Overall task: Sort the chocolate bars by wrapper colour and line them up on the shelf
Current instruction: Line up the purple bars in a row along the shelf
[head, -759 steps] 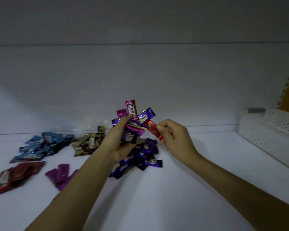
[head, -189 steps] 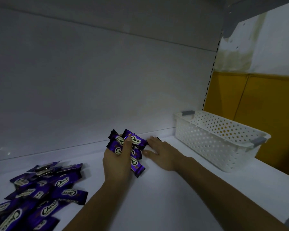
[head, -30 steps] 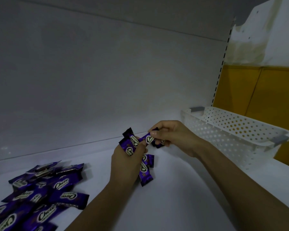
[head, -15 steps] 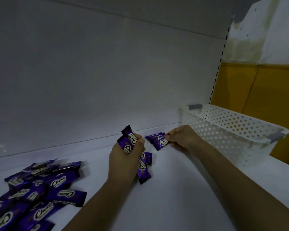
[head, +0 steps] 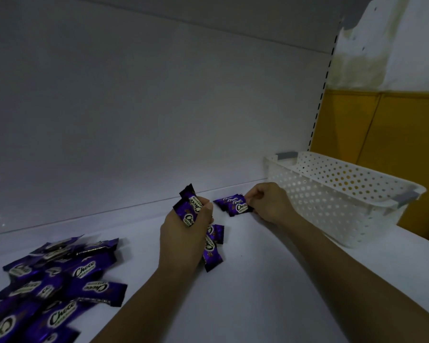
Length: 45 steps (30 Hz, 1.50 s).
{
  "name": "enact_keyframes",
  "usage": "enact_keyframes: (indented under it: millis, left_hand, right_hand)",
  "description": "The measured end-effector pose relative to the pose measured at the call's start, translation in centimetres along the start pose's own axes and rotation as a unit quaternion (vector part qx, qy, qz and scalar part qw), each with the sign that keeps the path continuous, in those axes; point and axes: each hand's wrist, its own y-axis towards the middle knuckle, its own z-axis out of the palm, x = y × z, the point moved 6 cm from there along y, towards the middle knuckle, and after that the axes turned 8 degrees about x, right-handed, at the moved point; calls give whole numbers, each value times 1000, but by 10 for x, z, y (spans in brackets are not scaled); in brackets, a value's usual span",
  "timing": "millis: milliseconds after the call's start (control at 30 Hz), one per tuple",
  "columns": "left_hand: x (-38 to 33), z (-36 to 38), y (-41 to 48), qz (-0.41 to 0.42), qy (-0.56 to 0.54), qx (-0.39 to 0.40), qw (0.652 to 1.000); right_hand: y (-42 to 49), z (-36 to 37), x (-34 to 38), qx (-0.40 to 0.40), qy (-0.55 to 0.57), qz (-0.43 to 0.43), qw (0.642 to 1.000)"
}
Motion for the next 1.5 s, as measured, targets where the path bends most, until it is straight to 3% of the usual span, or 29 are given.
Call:
enact_keyframes:
  millis: [67,133,200,233,333,400,467,600,767,967,1133,1300,1500]
  left_hand:
    - [1,2,0,-3,-5,9,1000]
    - [0,6,-2,-5,-16,31,999]
    - [-2,8,-3,-7,-25,45,999]
    - [-2,7,-3,-9,-25,47,999]
    - [0,5,-2,-14,-6,54,998]
    - [-1,7,-2,-6,6,69,998]
    - [-2,9,-3,7,17,76,997]
    - [1,7,0,-2,32,54,998]
    - [2,6,2,-8,17,38,999]
    - [-1,5,1,5,28,32,999]
    - [3,6,2,-12,15,36,999]
    - [1,7,2,0,24,43,999]
    - [0,8,1,1,25,47,999]
  right_hand:
    - [-3,-4,6,-40,-3,-18,999]
    - [-8,-8,18,-39,114,-38,992]
    - [-15,-2,38,66,262,-50,962]
    - [-20,3,50,132,279,-67,949]
    - [-38,24,76,289,241,-118,919]
    - [-45,32,82,323,208,-138,913]
    - [-42,31,82,311,215,-136,916]
    - [-30,16,69,248,330,-79,907]
    - [-27,10,60,292,344,-69,890]
    - [-26,4,55,307,202,-85,926]
    - [-7,-27,28,102,121,-27,987]
    - [-7,-19,14,167,26,19,985]
    - [-1,-14,2,125,11,18,992]
